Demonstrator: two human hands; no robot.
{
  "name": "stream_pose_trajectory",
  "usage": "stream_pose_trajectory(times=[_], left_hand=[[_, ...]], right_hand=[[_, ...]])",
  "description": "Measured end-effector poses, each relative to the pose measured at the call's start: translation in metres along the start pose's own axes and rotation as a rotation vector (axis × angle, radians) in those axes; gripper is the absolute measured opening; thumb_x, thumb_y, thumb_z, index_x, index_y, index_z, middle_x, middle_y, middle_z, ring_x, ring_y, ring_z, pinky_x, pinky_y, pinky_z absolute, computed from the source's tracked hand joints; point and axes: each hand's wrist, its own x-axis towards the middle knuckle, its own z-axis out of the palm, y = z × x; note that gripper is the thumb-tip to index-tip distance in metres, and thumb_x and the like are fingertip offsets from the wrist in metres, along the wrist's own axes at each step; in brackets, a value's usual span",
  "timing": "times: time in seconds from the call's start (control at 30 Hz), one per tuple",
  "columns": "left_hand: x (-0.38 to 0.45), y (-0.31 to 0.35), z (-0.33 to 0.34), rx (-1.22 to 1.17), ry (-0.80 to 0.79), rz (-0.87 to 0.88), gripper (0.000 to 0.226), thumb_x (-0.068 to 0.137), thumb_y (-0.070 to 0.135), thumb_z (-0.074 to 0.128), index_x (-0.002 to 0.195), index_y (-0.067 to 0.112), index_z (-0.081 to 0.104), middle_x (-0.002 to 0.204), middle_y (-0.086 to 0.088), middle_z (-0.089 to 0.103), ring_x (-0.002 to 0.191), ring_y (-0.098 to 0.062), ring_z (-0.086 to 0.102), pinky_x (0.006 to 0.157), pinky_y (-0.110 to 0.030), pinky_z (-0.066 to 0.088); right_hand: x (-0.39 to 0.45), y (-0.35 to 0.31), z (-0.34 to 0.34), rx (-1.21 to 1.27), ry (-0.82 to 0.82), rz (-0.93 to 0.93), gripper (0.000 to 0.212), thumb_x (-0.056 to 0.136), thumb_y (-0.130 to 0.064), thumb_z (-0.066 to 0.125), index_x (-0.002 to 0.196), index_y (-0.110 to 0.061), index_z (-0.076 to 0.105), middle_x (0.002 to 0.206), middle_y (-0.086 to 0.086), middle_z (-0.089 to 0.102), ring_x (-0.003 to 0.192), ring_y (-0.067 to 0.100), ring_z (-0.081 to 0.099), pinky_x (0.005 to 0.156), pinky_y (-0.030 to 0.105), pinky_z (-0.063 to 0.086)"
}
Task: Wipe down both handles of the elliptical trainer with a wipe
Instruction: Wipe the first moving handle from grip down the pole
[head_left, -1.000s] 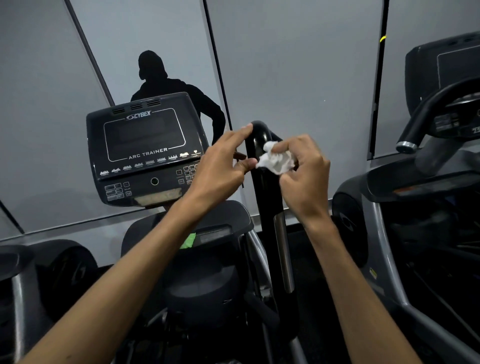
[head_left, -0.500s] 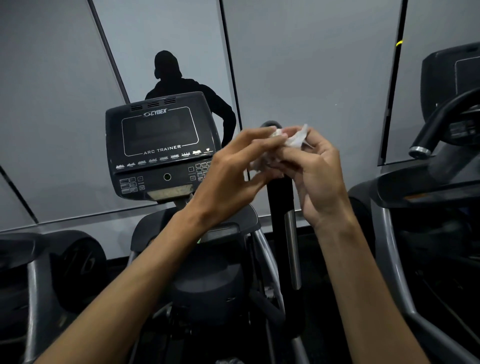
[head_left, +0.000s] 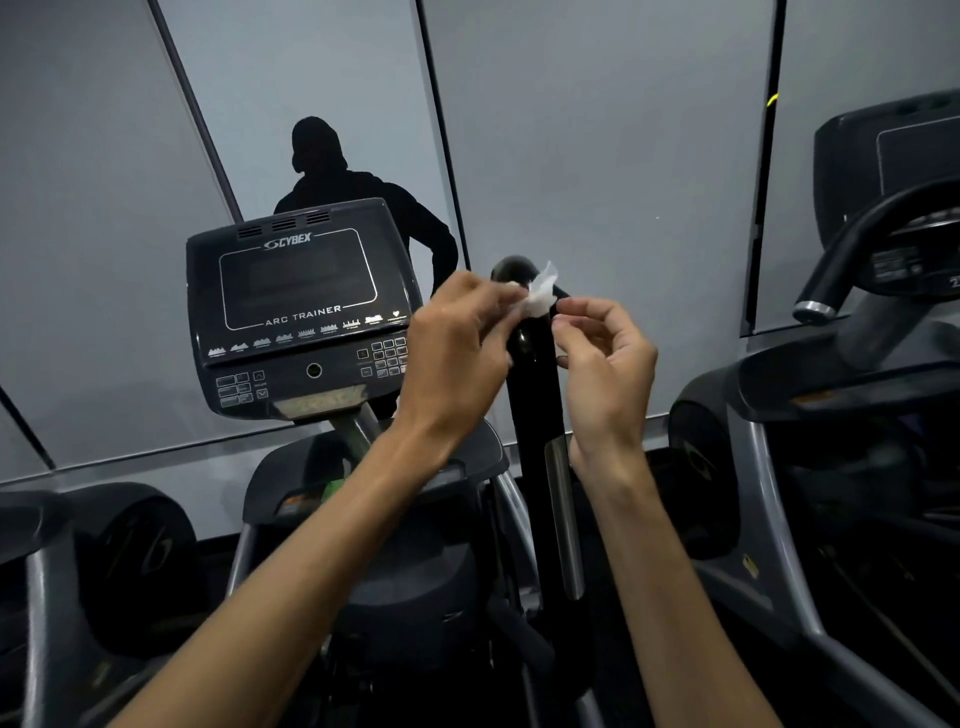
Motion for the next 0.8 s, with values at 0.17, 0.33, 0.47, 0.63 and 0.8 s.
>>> stream_pose_trajectory(times=[0.17,0.33,0.47,0.63,0.8], left_hand=[[-0.032,-0.004,-0.014,0.04,-0.176,0.139,0.052,0.084,-0.012,0.067,0.134,0.004,0.064,0.118,-0.013,0.061,0.102,-0.01,0.059,0.095,-0.014,0.049],[0.01,-0.017,-0.02,0.011,-0.193,0.127,0.033,0.078,-0.009,0.076,0.108,0.005,0.077,0.09,-0.001,0.061,0.071,0.003,0.052,0.067,-0.004,0.041],[0.021,-0.011,-0.013,0.093,-0.155,0.091,0.012,0.086,0.007,0.075,0.097,0.003,0.075,0.094,-0.005,0.061,0.073,-0.009,0.052,0.068,-0.014,0.044],[-0.012,0.007,-0.017,0.164,-0.235,0.301,0.03,0.093,0.012,0.059,0.12,0.008,0.07,0.094,-0.01,0.062,0.081,-0.021,0.058,0.07,-0.03,0.05],[0.007,-0.011,-0.015,0.194,-0.093,0.18,0.014,0.089,0.003,0.068,0.101,0.002,0.074,0.097,-0.011,0.062,0.076,-0.017,0.058,0.066,-0.026,0.051]], right_hand=[[0.0,0.001,0.0,-0.045,-0.037,-0.025,0.028,0.089,-0.002,0.06,0.09,-0.027,0.074,0.09,0.001,0.073,0.09,0.016,0.071,0.09,0.046,0.059],[-0.007,-0.001,0.003,-0.033,-0.018,-0.028,0.039,0.086,0.006,0.056,0.09,-0.03,0.072,0.093,-0.004,0.073,0.092,0.012,0.07,0.088,0.036,0.059],[-0.007,-0.003,0.001,-0.028,-0.026,-0.028,0.034,0.087,0.004,0.059,0.093,-0.026,0.072,0.091,-0.005,0.074,0.09,0.009,0.071,0.087,0.032,0.058],[-0.003,-0.002,-0.004,-0.016,-0.037,-0.023,0.024,0.088,-0.002,0.065,0.096,-0.023,0.072,0.09,-0.004,0.073,0.086,0.009,0.07,0.083,0.034,0.058],[-0.006,-0.001,-0.001,0.012,-0.04,0.0,0.03,0.09,0.003,0.06,0.094,-0.024,0.071,0.088,-0.007,0.07,0.083,0.001,0.067,0.082,0.025,0.055]])
